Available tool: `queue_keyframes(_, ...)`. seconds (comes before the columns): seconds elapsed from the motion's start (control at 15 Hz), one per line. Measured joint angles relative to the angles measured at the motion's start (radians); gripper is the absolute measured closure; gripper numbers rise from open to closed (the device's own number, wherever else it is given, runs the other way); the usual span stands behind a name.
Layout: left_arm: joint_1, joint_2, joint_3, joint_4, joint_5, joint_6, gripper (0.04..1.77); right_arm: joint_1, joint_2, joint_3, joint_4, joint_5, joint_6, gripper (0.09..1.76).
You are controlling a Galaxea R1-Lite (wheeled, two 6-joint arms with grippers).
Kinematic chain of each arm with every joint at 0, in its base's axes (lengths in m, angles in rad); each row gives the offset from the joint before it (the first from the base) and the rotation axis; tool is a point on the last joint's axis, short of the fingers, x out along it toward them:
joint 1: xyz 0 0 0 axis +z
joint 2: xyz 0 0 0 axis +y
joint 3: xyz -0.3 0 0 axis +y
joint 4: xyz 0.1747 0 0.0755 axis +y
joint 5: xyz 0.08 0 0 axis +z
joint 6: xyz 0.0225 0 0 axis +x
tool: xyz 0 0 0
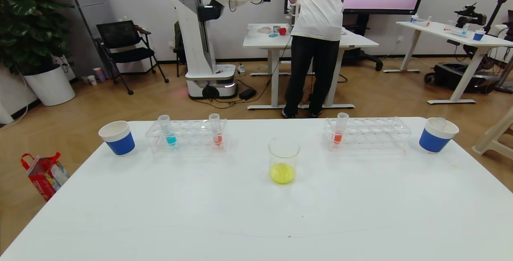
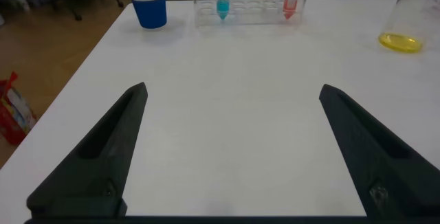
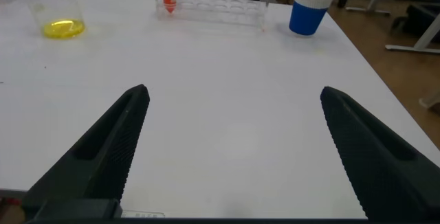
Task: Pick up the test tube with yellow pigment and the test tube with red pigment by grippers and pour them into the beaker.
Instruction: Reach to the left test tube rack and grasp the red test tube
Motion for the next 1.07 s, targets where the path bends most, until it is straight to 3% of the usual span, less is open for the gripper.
queue_keyframes(0.4, 0.000, 0.000, 0.000, -0.012, 0.000, -0.007, 0.07, 0.000, 0.000, 0.000, 0.000, 0.000, 0.001, 0.11)
queue_keyframes(0.6, 0.000, 0.014, -0.050, 0.003, -0.010, -0.004, 0.07, 0.000, 0.000, 0.000, 0.000, 0.000, 0.001, 0.11)
queue_keyframes(0.93, -0.011, 0.199, -0.210, -0.018, -0.032, -0.003, 0.07, 0.000, 0.000, 0.000, 0.000, 0.000, 0.001, 0.11)
queue_keyframes(1.07, -0.015, 0.316, -0.270, -0.077, -0.034, -0.006, 0.07, 0.000, 0.000, 0.000, 0.000, 0.000, 0.001, 0.11)
